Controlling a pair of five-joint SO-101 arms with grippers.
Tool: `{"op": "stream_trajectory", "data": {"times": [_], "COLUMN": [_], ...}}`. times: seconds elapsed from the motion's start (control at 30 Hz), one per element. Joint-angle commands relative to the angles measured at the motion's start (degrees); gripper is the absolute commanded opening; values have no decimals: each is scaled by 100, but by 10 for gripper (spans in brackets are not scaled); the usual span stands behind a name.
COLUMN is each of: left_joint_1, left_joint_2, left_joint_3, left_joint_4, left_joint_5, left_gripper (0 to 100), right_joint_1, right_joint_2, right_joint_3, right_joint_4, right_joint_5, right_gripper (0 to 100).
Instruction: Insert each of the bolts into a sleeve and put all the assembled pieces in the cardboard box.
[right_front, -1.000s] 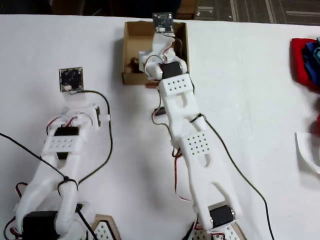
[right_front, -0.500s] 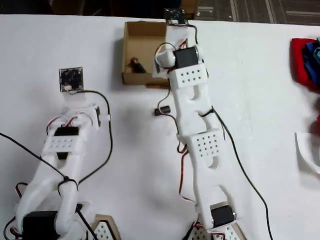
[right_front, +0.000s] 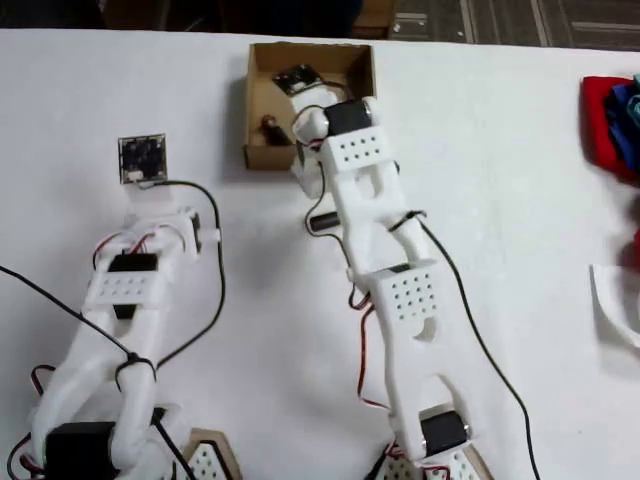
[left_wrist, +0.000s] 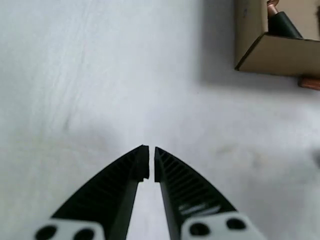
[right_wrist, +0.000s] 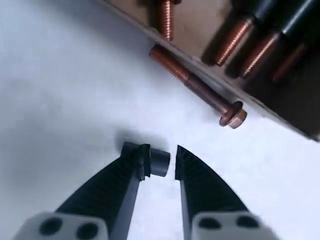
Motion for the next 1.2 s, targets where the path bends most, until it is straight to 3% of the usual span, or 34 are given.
{"op": "stream_trajectory", "data": {"times": [0.0, 0.17, 0.3, 0.4, 0.67, 0.77, 0.93, 1.17], "left_joint_1": [79, 369, 413, 308, -730, -1090, -1495, -1538], "left_joint_2": [-26, -9, 70, 571, 2523, 2945, 3112, 3121], "left_joint_3": [-48, -330, -936, -1710, -3143, -3327, -3371, -3336], "left_joint_4": [-53, 158, 765, 1380, 2119, 2154, 2154, 2154], "left_joint_5": [-97, -1116, -1178, -1196, -1125, -695, -9, 114], "left_gripper": [49, 50, 50, 79, 113, 113, 113, 113], "right_joint_1": [277, 664, 558, 365, 347, 295, 145, -13], "right_joint_2": [-462, -488, -497, -497, -752, -831, -822, -831], "right_joint_3": [53, 255, 765, 870, 923, 923, 914, 870], "right_joint_4": [40, 207, 207, 207, 207, 207, 198, 198], "right_joint_5": [97, 97, 193, 712, 1626, 1688, 1697, 1741], "right_gripper": [77, 77, 77, 78, 162, 159, 156, 156]}}
